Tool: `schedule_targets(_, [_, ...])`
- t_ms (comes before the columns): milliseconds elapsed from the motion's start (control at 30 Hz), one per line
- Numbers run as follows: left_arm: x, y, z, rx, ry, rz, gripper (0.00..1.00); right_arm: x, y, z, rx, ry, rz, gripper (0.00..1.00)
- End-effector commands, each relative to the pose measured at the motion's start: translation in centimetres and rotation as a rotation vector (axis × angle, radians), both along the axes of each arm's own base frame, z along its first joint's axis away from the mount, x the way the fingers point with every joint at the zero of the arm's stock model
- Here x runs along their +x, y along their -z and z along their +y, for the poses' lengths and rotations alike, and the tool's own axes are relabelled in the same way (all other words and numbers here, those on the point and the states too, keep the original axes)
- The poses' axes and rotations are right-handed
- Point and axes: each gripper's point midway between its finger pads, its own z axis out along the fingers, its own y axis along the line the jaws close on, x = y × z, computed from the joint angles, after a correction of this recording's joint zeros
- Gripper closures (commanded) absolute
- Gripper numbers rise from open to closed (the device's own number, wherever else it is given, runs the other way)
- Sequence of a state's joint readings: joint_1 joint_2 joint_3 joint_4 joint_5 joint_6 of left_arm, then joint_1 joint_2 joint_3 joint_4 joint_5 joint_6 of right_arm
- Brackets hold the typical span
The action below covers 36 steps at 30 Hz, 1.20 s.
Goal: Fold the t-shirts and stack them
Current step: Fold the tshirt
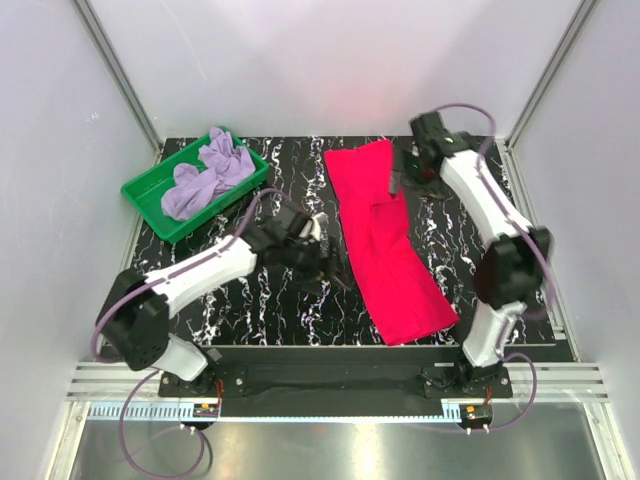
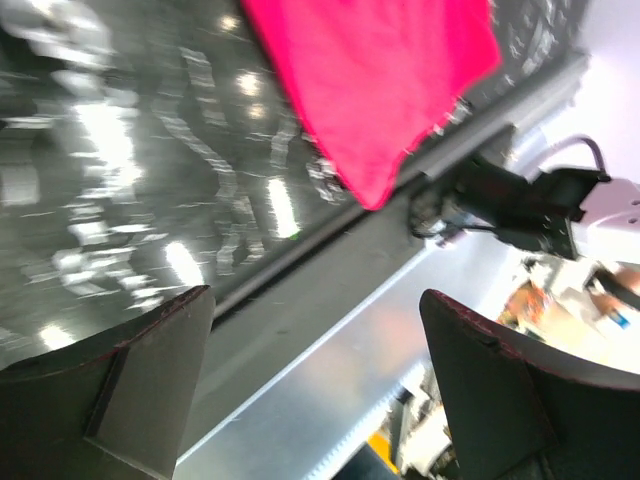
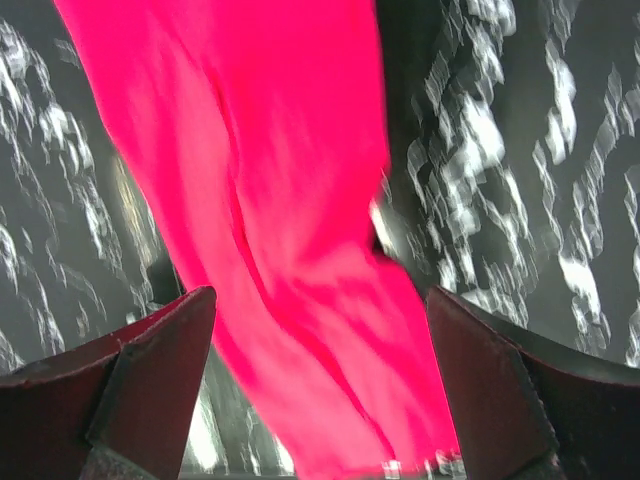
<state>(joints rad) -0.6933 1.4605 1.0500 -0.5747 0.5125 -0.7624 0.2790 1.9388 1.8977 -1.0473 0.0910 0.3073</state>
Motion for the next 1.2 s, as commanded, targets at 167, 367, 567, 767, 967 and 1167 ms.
schedule_targets(167, [-4.1,1.2,-7.4,0.015,-0.142,0.246,0.10,-9.3,-2.8,-3.6,0.068,0.062,-0.011,0.07])
schedule_targets(367, [-7.3,3.9,-10.0,0.032,-0.290,0.358,0.13,-12.4,-3.7,-4.3,0.088,0.060,-0.042,0.07])
schedule_targets(567, [-7.9,5.5,-11.9,0.083,-0.367,0.407,0.23,-14.4,-4.9,-4.6,0.103,0.052,-0.072,0.07])
schedule_targets(767, [-8.5,7.3,-13.1,0.071,-0.492,0.494,0.31,-15.5,-5.6,-5.6,0.067,0.053,-0.097,0.06])
schedule_targets(967, [-8.7,7.9,-14.8,0.108,-0.502,0.523,0.37,-16.7,-5.9,-6.2,0.051,0.053,-0.113,0.06])
schedule_targets(1167, [-9.5,9.2,-14.0,0.145,-0.544,0.546,0.41,-17.1,-6.5,-6.9,0.024,0.056,-0.148,0.05])
